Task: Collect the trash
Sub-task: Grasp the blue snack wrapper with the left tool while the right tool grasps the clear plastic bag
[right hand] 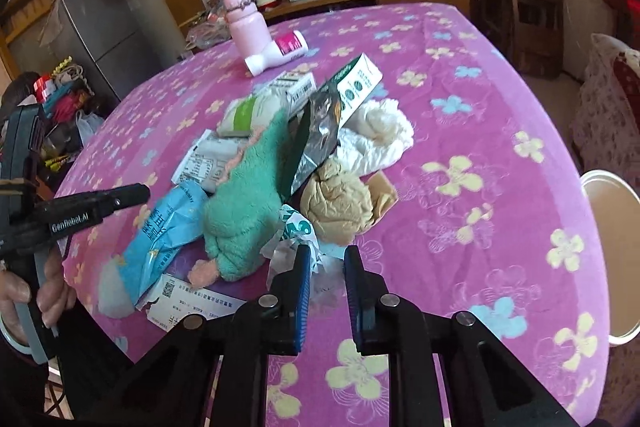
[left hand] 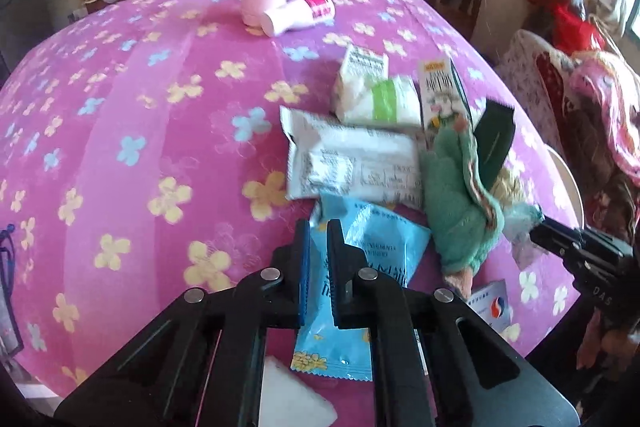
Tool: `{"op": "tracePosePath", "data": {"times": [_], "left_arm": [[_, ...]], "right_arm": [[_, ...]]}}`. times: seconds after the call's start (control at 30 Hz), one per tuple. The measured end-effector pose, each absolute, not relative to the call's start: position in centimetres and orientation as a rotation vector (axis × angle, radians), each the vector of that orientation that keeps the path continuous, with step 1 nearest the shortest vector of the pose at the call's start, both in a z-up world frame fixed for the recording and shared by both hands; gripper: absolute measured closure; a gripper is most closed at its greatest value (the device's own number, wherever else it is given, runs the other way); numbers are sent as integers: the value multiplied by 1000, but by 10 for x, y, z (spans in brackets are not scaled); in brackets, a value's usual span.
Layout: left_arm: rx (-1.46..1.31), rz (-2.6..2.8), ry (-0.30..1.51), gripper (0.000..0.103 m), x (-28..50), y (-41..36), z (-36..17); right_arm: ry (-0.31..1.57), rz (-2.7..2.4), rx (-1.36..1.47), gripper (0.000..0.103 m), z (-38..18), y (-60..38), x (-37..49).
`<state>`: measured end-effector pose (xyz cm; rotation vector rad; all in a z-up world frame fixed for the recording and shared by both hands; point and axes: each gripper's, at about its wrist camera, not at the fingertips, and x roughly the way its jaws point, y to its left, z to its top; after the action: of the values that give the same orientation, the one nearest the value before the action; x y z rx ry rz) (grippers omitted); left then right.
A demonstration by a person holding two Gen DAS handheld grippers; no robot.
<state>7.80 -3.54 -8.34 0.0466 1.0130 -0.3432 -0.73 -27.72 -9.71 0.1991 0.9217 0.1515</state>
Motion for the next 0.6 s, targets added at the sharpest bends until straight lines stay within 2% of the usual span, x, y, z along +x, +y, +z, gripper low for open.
{"op": "tracePosePath", "data": {"times": [0.17,0.2,0.23,0.27,0.3,0.33,0.53,0.6], "left_arm": [[11,-340,1026,95,78,-27,-77],[-7,-364,1056,91,78,-26,-80],[-17,-377,1075,78,78,-26,-83],[-27,-388,1097,70,78,-26,-86],[-28,-386,1105,56,77,-27,-90],[-15,-372,1098,50,74,-28,-92],[24,-370,1139,48,74,-39,-114],[8,-365,1140,42,74,-41,-117]], "right_arm": [[905,144,191,87,-91,-278,-13],[908,145,192,87,-91,-279,-14],[913,148,196,87,-92,-279,-15],[916,150,199,87,-93,-279,-15],[919,153,201,87,-93,-278,-15],[922,156,201,87,-94,-278,-15],[941,168,198,87,-100,-275,-14],[947,169,205,87,-103,-276,-13]]}}
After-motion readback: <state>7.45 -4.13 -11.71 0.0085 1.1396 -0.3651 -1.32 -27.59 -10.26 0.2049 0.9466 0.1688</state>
